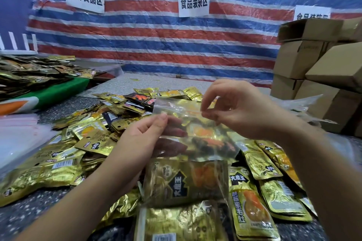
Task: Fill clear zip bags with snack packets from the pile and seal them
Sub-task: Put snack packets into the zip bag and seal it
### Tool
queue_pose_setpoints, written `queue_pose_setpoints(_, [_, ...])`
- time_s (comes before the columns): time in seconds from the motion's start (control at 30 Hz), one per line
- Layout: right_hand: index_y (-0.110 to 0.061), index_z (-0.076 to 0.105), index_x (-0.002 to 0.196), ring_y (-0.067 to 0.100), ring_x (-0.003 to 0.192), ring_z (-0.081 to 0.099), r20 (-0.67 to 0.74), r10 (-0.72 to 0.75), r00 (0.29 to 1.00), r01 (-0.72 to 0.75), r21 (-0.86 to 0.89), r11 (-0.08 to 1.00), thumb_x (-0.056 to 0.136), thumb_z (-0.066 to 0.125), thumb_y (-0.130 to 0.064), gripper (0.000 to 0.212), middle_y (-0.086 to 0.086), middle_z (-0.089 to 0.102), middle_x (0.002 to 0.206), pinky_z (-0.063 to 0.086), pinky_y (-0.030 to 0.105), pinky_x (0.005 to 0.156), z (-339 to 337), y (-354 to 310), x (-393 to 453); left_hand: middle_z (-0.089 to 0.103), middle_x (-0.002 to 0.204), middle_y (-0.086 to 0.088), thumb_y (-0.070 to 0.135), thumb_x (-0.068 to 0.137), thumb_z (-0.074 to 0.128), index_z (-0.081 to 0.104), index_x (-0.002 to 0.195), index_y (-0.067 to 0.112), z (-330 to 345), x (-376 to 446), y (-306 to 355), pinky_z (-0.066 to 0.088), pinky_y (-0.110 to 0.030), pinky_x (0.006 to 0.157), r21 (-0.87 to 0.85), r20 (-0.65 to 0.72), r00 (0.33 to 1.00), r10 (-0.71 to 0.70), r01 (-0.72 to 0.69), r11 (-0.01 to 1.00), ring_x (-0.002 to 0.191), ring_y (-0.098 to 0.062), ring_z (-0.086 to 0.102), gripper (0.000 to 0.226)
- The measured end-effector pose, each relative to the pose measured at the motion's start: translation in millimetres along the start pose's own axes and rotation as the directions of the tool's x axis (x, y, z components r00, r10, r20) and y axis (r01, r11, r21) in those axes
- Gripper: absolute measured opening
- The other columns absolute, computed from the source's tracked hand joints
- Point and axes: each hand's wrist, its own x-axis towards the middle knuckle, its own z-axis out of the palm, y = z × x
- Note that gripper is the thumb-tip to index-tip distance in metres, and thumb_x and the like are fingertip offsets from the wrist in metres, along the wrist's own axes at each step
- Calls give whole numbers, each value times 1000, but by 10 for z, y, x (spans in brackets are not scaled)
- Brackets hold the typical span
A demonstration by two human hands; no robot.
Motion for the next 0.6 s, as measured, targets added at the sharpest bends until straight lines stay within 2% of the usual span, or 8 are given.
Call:
queue_pose_setpoints(0.13, [-20,68,87,9,68,61,60,73,996,-67,-93,993,88,73,-19,5,-3,65,91,51,30,65,80,47,11,75,85,-13,32,91,51,75,84,12,-17,12,22,58,-29,55,0,-123,991,54,-55,999,67,-27,72,32])
queue_pose_setpoints(0.17, [-22,68,90,8,72,62,85,94,992,-83,-122,989,89,71,-26,5,-5,66,91,52,32,68,100,50,11,75,85,-12,27,95,50,75,85,12,-22,9,24,57,-29,53,17,-138,989,61,-59,998,67,-26,72,31])
queue_pose_setpoints(0.27, [-22,70,95,7,83,62,125,114,986,-90,-181,979,92,57,-45,26,-8,67,90,54,39,79,179,6,30,75,85,-10,24,100,47,75,85,18,-21,-11,16,55,-30,47,47,-128,990,52,-47,998,70,-28,74,32])
queue_pose_setpoints(0.3, [-21,71,93,8,81,61,139,120,983,-93,-187,978,95,54,-46,30,-5,67,87,53,39,78,204,-10,39,76,86,-9,25,99,48,75,85,19,-21,-16,16,56,-33,46,56,-112,992,49,-43,998,72,-29,74,31])
queue_pose_setpoints(0.37, [-22,71,85,5,64,55,192,153,969,-116,-187,975,97,54,-44,30,-3,64,74,48,29,62,236,-18,52,76,88,-10,27,97,48,75,86,20,-22,-12,12,60,-39,53,58,-87,995,54,-49,997,76,-30,74,30])
queue_pose_setpoints(0.43, [-23,68,77,1,50,45,215,178,960,-137,-195,971,98,55,-40,30,-6,57,63,35,17,48,247,-18,55,76,88,-12,26,97,48,76,85,18,-23,-7,8,60,-35,57,30,-92,995,42,-39,999,75,-32,74,31])
queue_pose_setpoints(0.6, [-23,67,79,-2,57,50,148,181,972,-152,-184,971,97,62,-30,20,-6,64,70,39,16,53,259,16,65,75,82,-14,23,96,57,73,84,8,-67,19,-35,55,-26,50,111,-180,983,41,-21,994,67,-32,74,25])
